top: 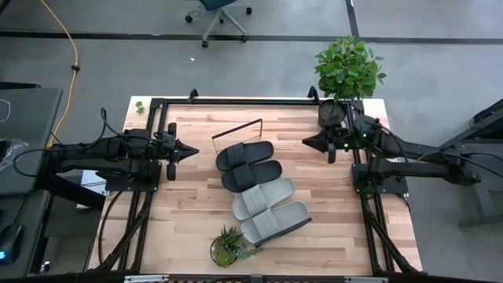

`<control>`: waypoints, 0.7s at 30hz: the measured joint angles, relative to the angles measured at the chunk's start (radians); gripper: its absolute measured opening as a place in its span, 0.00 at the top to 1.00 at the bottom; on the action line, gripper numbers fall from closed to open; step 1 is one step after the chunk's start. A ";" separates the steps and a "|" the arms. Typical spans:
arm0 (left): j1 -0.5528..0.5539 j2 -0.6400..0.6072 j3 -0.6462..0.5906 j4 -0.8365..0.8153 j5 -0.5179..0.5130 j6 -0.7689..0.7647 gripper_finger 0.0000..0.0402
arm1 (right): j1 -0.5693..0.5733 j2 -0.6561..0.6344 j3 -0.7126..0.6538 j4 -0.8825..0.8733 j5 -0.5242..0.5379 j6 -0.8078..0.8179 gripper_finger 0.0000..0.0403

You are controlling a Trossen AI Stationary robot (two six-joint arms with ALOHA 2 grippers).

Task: Pick and place slides into the shelf
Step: Return to Home Position

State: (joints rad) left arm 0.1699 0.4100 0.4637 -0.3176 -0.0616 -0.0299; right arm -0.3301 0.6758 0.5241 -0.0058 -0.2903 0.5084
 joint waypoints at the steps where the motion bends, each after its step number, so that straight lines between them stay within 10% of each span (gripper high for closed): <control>1: 0.000 0.000 0.000 0.000 -0.002 0.000 1.00 | 0.006 -0.003 -0.038 0.064 0.000 0.028 1.00; 21: -0.001 -0.004 -0.325 0.597 0.018 -0.120 1.00 | 0.020 -0.174 -0.297 0.391 0.040 0.251 1.00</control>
State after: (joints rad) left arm 0.1692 0.4065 0.1389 0.2799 -0.0439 -0.1501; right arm -0.3099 0.5022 0.2268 0.3853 -0.2501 0.7597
